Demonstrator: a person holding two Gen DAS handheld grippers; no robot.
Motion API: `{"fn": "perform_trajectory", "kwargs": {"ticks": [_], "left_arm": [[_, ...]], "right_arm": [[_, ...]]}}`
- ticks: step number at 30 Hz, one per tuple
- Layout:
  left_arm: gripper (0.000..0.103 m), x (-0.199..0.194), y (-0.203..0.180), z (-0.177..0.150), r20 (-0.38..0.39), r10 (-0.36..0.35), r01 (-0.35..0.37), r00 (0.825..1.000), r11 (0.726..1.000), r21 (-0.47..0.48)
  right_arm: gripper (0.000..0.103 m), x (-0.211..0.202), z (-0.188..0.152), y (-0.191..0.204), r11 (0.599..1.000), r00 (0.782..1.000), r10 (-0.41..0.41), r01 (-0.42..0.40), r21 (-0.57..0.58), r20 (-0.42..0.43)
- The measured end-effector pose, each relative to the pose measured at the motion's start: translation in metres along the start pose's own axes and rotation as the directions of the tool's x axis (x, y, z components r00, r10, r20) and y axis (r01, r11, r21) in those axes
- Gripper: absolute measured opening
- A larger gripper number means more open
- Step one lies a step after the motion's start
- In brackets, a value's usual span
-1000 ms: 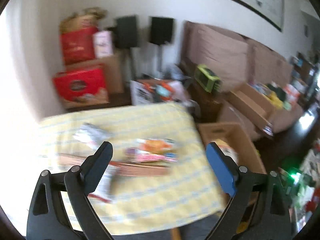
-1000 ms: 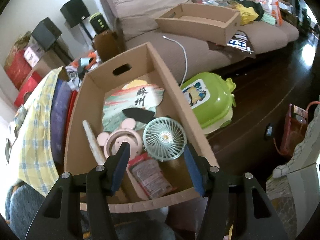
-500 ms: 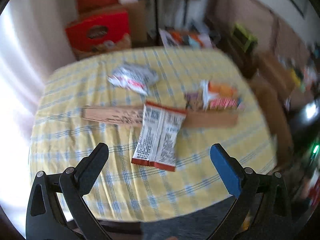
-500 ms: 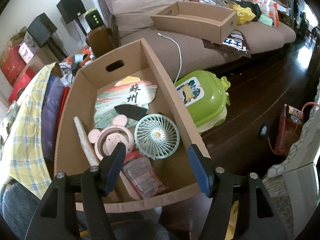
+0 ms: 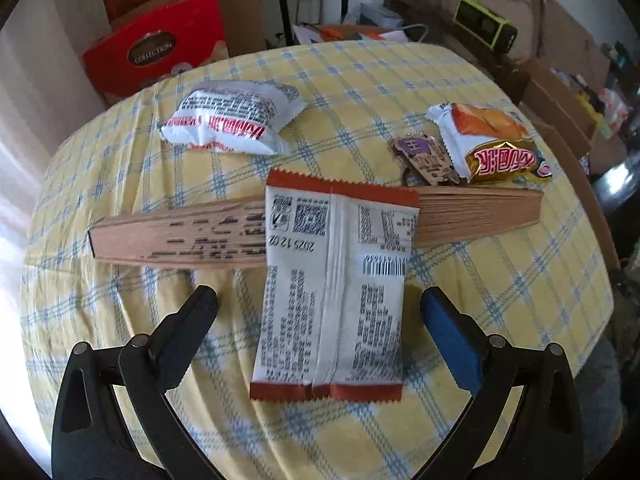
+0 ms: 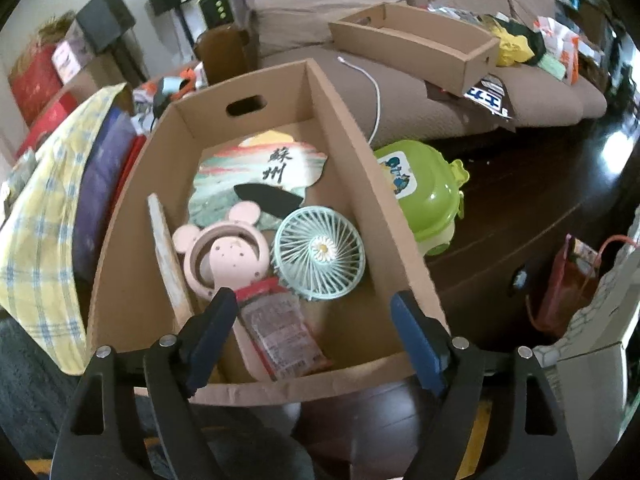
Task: Organize objects
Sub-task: 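Grasp the white snack packet with the left gripper while the right grasps the orange cake packet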
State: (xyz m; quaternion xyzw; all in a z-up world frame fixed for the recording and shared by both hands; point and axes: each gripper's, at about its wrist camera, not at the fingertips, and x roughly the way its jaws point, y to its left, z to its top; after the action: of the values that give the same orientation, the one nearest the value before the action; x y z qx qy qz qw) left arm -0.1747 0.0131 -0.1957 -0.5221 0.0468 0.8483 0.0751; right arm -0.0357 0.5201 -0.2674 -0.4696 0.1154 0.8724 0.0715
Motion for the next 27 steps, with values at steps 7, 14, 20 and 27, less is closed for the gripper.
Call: {"fn": "perform_trajectory", "kwargs": {"ticks": [7, 14, 20, 27], "left_arm": [[0.051, -0.008, 0.01, -0.001, 0.093, -0.037, 0.04, 0.995, 0.999, -0.028], [0.043, -0.025, 0.043, -0.013, 0.127, -0.188, 0.207, 0.974, 0.965, -0.158], [0.043, -0.051, 0.067, -0.016, 0.186, -0.202, 0.24, 0.961, 0.948, -0.207], [0.043, -0.081, 0.099, -0.017, 0.257, -0.079, 0.146, 0.963, 0.956, -0.253]], "right_arm": [[0.083, -0.031, 0.029, 0.047, 0.994, 0.998, 0.052, -0.048, -0.097, 0.044], [0.088, -0.056, 0.064, 0.156, 0.963, 0.989, 0.15, -0.147, -0.227, -0.005], [0.098, -0.065, 0.088, 0.27, 0.917, 0.971, 0.239, -0.228, -0.327, -0.007], [0.099, -0.031, 0.126, 0.353, 0.925, 0.976, 0.208, -0.216, -0.314, -0.058]]}}
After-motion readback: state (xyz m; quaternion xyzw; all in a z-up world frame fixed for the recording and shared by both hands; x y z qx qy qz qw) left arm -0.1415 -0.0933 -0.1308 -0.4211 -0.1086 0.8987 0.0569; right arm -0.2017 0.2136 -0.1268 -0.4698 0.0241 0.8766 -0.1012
